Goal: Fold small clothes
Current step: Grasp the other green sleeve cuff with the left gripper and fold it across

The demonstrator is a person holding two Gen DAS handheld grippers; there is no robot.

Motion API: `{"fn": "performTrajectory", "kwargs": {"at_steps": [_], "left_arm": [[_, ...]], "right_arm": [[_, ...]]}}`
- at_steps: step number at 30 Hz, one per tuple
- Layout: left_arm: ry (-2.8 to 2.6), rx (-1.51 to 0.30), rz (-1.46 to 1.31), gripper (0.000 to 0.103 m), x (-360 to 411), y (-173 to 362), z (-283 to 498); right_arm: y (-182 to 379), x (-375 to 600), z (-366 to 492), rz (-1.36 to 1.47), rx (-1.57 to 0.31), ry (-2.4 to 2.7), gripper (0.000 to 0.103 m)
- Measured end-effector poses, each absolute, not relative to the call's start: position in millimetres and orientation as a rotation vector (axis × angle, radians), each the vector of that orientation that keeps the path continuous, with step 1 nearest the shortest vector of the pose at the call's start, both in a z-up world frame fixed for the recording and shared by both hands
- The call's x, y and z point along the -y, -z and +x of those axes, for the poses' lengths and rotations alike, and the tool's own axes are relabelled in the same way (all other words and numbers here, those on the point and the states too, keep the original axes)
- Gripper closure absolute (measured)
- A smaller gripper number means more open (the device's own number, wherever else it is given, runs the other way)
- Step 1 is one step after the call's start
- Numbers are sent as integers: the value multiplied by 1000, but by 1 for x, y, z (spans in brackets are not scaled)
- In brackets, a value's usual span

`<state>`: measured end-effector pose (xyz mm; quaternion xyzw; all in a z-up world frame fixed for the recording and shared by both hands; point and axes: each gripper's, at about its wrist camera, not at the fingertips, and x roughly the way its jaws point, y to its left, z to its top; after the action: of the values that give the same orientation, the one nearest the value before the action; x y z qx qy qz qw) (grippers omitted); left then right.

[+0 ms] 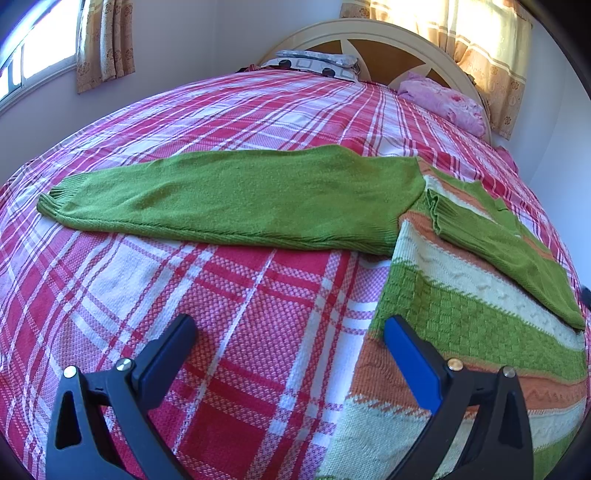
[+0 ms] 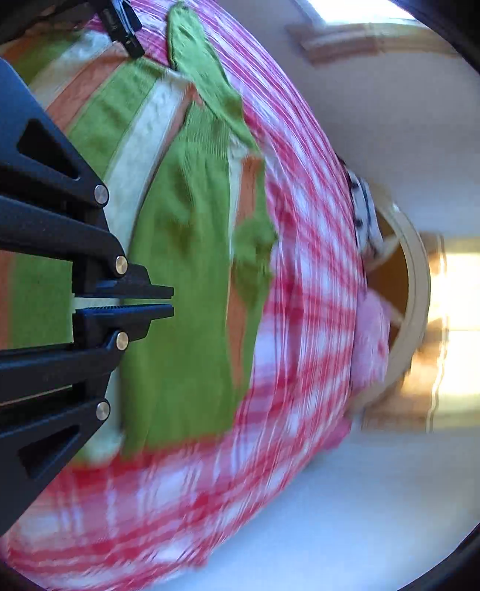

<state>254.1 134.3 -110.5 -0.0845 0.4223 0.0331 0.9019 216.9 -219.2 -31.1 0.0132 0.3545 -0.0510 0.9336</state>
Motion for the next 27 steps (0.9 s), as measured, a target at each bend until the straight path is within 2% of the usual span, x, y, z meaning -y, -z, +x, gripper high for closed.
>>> {"fn": "performTrajectory", "kwargs": {"at_steps": [5, 9, 13, 20, 22, 24, 27], "left_arm": [[-43, -867, -173, 0, -138, 108, 248], [-109, -830, -206, 0, -160, 100, 240], [-259, -760, -333, 0, -220, 82, 243], [-515, -762, -443, 1, -322, 80, 282], [-541, -757, -486, 4, -341, 87, 290], [-546, -772, -535, 17, -354, 96, 294], [-558, -762, -562, 21, -361, 104, 300]], "right_arm": [[74, 190, 252, 28, -860, 75, 101], [75, 197, 247, 81, -845, 46, 100], [77, 207, 245, 161, -830, 13, 100], [80, 199, 249, 123, -832, 29, 100], [80, 199, 249, 121, -833, 30, 100], [80, 200, 249, 123, -833, 29, 100], [81, 200, 249, 128, -832, 27, 100]]}}
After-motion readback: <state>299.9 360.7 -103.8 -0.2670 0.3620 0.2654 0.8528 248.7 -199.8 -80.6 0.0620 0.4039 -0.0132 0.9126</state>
